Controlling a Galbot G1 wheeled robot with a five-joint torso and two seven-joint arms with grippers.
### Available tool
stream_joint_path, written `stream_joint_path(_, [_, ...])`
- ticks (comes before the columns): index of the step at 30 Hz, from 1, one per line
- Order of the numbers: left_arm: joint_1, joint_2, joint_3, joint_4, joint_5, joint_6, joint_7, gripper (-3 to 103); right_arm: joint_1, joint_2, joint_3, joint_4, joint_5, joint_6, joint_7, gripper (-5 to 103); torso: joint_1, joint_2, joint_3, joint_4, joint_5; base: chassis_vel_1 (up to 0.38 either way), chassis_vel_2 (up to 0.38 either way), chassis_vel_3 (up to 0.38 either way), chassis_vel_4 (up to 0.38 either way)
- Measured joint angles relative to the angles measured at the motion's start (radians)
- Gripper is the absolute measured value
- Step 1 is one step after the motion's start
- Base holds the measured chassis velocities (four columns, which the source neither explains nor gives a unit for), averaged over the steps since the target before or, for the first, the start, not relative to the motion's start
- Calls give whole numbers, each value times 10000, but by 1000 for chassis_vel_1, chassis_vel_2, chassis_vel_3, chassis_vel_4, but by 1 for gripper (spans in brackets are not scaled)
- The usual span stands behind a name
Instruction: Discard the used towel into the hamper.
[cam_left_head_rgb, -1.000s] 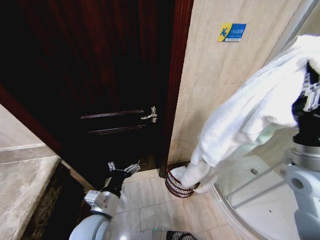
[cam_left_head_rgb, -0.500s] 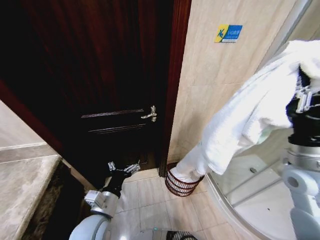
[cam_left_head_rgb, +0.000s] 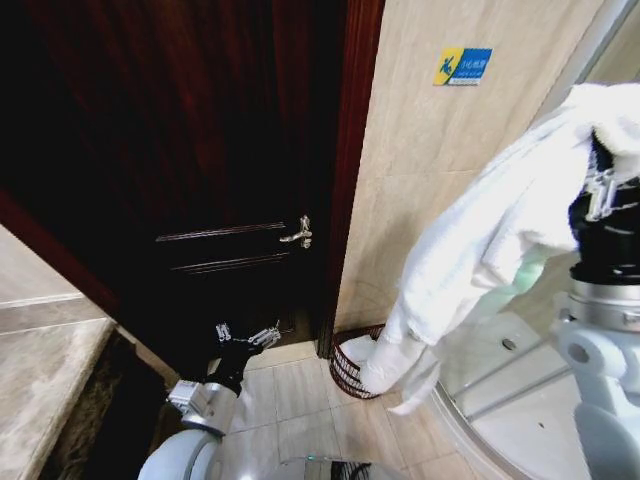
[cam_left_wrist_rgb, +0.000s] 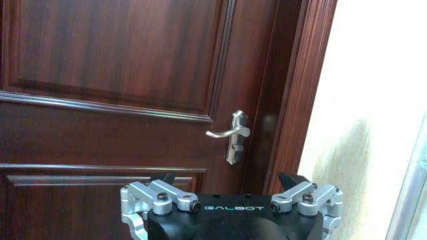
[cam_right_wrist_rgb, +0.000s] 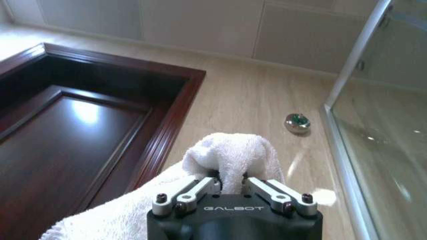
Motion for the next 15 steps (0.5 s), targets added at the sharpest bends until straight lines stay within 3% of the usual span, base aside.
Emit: stream_joint_path(15, [0, 0, 0, 0, 0, 0, 0, 100, 1685, -435, -1222, -1667, 68, 222, -157, 9, 3, -1, 0, 0, -1, 0, 0, 0, 0])
